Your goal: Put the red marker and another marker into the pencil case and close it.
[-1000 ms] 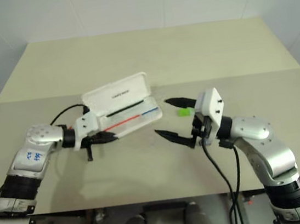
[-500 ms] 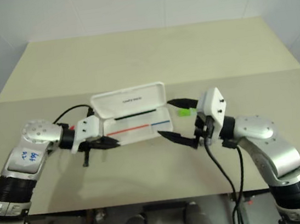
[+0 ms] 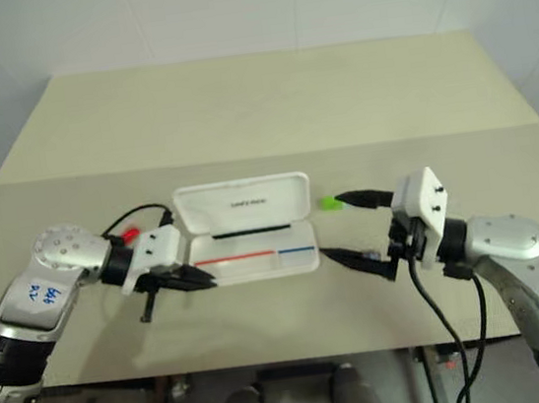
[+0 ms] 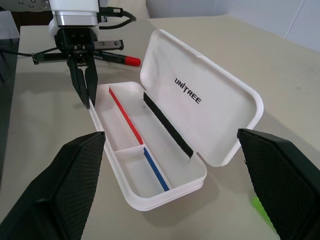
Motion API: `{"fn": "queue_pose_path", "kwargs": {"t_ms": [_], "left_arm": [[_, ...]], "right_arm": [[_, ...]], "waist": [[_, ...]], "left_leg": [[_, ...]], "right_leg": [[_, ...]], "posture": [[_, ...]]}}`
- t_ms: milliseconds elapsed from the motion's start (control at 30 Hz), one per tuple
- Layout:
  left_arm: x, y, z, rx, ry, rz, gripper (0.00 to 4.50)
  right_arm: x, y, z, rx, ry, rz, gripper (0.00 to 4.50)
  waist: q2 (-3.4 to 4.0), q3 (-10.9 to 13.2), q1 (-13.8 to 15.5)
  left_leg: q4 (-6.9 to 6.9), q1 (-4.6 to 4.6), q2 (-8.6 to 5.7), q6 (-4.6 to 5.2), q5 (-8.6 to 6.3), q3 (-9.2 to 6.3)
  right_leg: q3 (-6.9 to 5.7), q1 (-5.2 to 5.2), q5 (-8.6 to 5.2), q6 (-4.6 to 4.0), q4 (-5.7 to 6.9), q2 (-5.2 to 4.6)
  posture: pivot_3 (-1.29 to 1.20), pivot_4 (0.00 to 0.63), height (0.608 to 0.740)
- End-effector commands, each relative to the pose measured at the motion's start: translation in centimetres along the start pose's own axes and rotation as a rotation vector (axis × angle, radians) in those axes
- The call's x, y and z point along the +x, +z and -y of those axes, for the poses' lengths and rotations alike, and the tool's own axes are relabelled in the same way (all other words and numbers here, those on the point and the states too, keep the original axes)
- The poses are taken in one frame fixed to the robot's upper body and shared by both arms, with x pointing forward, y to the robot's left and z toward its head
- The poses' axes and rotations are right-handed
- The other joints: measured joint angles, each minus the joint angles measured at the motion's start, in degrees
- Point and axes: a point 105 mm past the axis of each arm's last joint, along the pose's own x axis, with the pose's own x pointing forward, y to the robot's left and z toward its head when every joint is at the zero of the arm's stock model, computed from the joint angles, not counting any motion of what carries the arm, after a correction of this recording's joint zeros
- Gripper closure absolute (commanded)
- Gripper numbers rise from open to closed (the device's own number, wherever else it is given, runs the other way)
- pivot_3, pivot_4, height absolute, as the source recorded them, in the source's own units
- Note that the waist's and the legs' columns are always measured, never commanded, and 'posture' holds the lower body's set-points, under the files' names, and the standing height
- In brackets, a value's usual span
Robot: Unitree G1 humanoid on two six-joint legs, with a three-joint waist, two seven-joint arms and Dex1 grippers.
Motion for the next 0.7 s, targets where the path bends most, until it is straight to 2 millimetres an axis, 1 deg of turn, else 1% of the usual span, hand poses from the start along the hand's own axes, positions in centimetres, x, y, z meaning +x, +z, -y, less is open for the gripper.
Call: {"fn": "queue_pose_path", "kwargs": {"t_ms": [33,167,533,633,700], "left_arm": [[0.3,0.5,1.1,0.024,-0.032,0.012,4.47],[0.5,-0.1,1.3,0.027,-0.03,-0.007,4.47],[0.3,-0.5,0.3,0.037,0.011,-0.031,4.47],[0.4,-0.3,0.5,0.031,-0.001,-0.019,3.76],[0.5,-0.1,0.8,0.036,-0.024,-0.008,3.18]], "right_arm": [[-0.2,1.0,-0.8,-0.036,0.021,0.013,0.0],[-0.1,1.2,-0.9,-0.04,0.011,0.02,0.0],[0.6,1.7,-0.9,-0.052,0.014,0.044,0.0],[0.8,1.8,-0.8,-0.055,0.016,0.05,0.0],[0.9,1.9,-0.8,-0.054,0.018,0.052,0.0]], "waist": [[0.0,0.0,-0.09],[0.0,0.0,-0.07],[0.0,0.0,-0.03],[0.0,0.0,-0.02],[0.0,0.0,-0.01]], "left_leg": [[0.01,0.02,0.0,0.0,0.0,0.0],[0.03,0.04,0.01,0.0,0.0,0.04],[0.03,0.03,0.03,-0.01,0.01,0.04],[0.03,0.03,0.02,-0.01,0.01,0.04],[0.02,0.02,0.03,-0.01,0.01,0.04]], "right_leg": [[0.0,0.02,0.0,0.0,-0.01,0.0],[0.02,0.02,0.01,-0.01,0.01,0.02],[0.02,0.02,0.01,-0.01,-0.01,0.03],[0.02,0.03,0.01,-0.01,-0.01,0.03],[0.02,0.02,0.01,-0.01,-0.01,0.03]], "posture": [[0.0,0.15,0.74],[0.0,0.15,0.74],[0.0,0.15,0.74],[0.0,0.15,0.74],[0.0,0.15,0.74]]}}
